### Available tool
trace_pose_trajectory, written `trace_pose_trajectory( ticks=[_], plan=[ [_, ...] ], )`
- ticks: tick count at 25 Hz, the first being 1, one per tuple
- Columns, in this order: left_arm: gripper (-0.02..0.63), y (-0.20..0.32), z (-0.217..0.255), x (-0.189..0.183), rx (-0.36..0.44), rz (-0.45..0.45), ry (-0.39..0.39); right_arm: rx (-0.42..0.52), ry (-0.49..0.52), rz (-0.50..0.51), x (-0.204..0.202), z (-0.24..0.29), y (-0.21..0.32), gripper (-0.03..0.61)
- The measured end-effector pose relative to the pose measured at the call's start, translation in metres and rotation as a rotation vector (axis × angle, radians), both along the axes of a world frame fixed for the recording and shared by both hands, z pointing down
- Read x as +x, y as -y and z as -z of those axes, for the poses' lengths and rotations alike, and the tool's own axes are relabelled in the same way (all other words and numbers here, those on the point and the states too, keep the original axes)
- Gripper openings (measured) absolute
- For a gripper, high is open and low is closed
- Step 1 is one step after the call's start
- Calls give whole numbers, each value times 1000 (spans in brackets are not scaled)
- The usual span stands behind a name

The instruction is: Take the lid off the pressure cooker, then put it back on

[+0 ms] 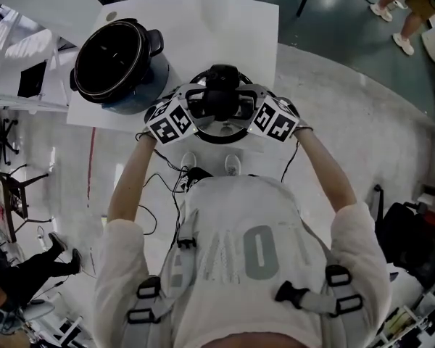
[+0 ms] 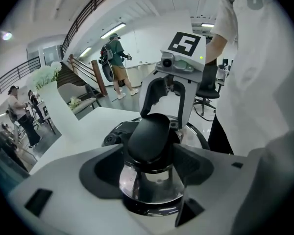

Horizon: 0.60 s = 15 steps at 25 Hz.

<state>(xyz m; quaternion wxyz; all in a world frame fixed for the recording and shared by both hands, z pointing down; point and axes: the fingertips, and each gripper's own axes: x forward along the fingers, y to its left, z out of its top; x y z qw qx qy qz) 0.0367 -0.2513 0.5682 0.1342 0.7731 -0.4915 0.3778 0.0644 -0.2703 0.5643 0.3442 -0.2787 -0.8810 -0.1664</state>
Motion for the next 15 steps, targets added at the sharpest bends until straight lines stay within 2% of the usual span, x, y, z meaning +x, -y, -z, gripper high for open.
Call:
trace_pose_trajectory(
  ticks=[5, 8, 10, 15],
  plan=[
    [262, 8, 1, -2, 18, -25, 29, -52, -34, -14, -4, -8, 0, 333],
    [262, 7, 0, -1, 10, -31, -6, -58, -16, -28, -9, -7, 0, 317],
    [262, 7, 0, 0, 2, -33, -33, -56, -3, -34, -11, -7, 1, 272],
    [261, 7, 0, 0, -1, -43, -61, -60, -16, -56, -12, -9, 1, 276]
  ],
)
